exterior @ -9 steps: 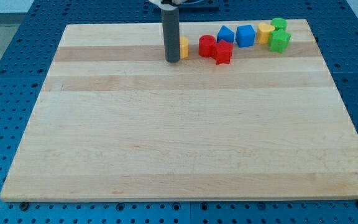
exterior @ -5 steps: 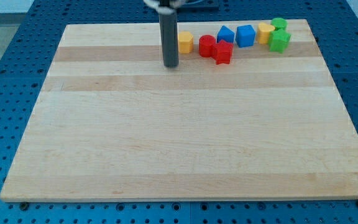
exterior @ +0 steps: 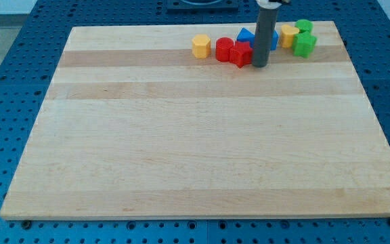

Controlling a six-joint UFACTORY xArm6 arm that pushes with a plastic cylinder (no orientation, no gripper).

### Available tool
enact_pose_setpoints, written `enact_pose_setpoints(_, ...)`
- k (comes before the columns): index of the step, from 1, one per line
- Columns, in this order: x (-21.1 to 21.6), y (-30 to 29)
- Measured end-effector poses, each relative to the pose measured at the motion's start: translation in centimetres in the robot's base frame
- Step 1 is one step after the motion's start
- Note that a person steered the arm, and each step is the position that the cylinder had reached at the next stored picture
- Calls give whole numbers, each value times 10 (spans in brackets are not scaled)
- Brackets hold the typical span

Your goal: Push the red star red circle and yellow hexagon slightly left

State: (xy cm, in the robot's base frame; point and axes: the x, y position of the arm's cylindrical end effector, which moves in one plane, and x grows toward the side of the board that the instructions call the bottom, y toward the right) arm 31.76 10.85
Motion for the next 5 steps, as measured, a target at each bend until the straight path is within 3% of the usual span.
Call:
enact_pose_setpoints(3,-11,-46)
enact_pose_setpoints(5,-32,-47)
